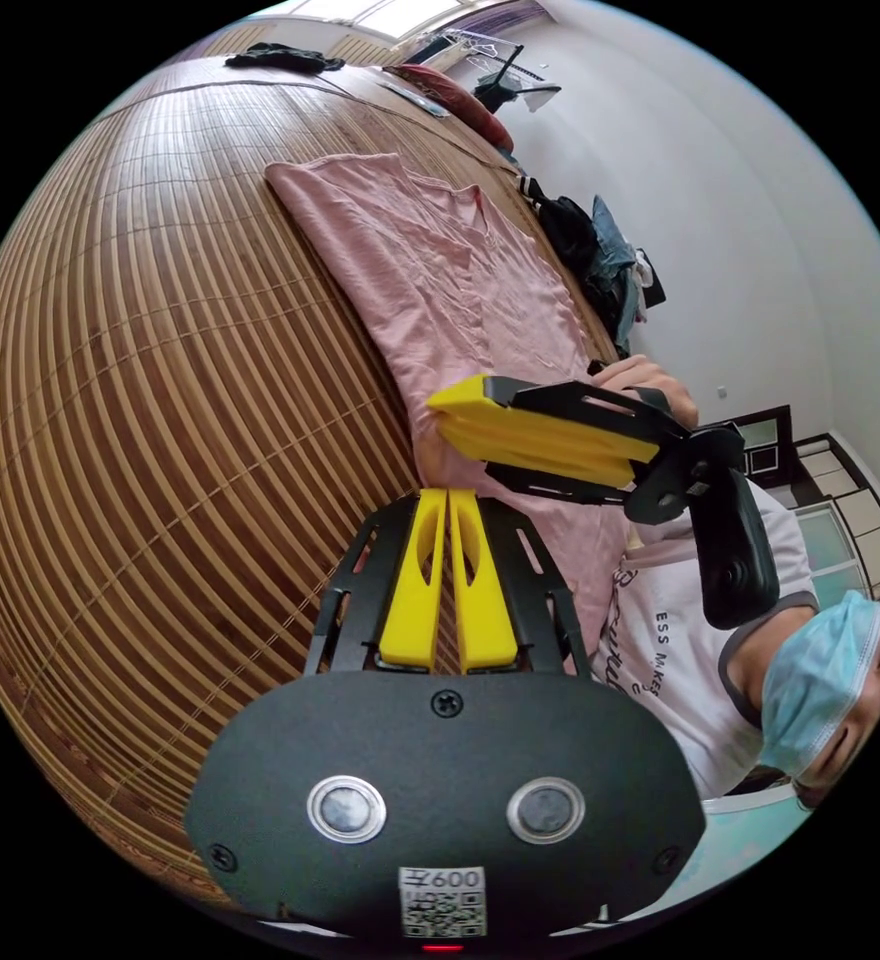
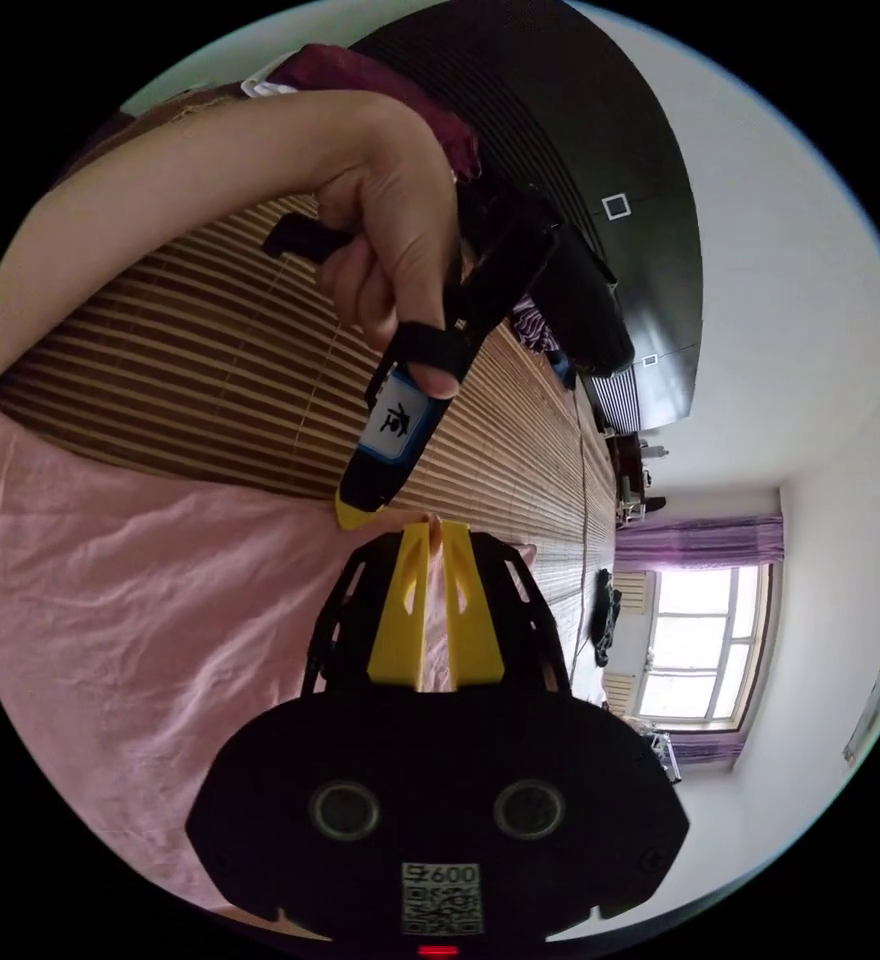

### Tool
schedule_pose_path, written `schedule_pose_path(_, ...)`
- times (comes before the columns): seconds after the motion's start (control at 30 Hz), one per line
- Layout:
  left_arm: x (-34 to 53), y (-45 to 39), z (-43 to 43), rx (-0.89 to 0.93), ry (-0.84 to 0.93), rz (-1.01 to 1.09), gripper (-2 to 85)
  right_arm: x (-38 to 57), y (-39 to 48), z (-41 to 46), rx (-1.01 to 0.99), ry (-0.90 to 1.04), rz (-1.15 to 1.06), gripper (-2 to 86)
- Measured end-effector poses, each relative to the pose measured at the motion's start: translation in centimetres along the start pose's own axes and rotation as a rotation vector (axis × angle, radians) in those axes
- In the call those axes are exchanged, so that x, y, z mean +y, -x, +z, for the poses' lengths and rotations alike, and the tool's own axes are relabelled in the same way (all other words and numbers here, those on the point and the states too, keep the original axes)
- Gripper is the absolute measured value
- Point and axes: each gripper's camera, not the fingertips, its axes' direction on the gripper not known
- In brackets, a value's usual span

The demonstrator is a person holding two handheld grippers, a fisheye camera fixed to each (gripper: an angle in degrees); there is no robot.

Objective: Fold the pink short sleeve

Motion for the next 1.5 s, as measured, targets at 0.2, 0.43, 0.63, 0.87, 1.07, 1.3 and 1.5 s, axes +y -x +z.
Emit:
schedule_pose_path(0.2, -0.5, -0.8, -0.4, 0.010, 0.002, -0.012, 0.1, -3.3, -2.0, 0.5, -0.003, -0.005, 0.045, -0.9)
schedule_pose_path(0.43, 3.5, -0.4, -7.4, -0.131, -0.345, -0.168, 0.1, -6.8, -5.0, 0.9, -0.094, -0.027, 0.211, -0.9)
schedule_pose_path(0.63, 1.1, -0.8, -6.7, -0.045, -0.348, -0.118, 0.0, -11.5, -8.1, 0.0, -0.088, -0.024, 0.252, -0.9)
schedule_pose_path(0.87, -0.1, -0.8, -5.5, -0.071, -0.252, -0.093, 0.1, -20.1, -6.6, -1.0, 0.184, 0.090, -0.003, -0.9)
schedule_pose_path(1.07, 0.8, -0.5, -6.3, -0.079, -0.249, -0.088, 0.0, -24.5, -12.8, -8.5, 0.111, -0.104, 0.102, -0.8)
schedule_pose_path(1.3, 3.5, 0.6, -8.8, -0.075, -0.333, -0.087, 0.1, -26.8, -32.4, -5.6, 0.118, -0.051, 0.447, -0.8)
schedule_pose_path(1.5, 3.6, 2.0, -7.0, -0.026, -0.212, -0.035, 0.1, -29.6, -47.5, 5.2, -0.336, 0.052, 0.681, -0.8)
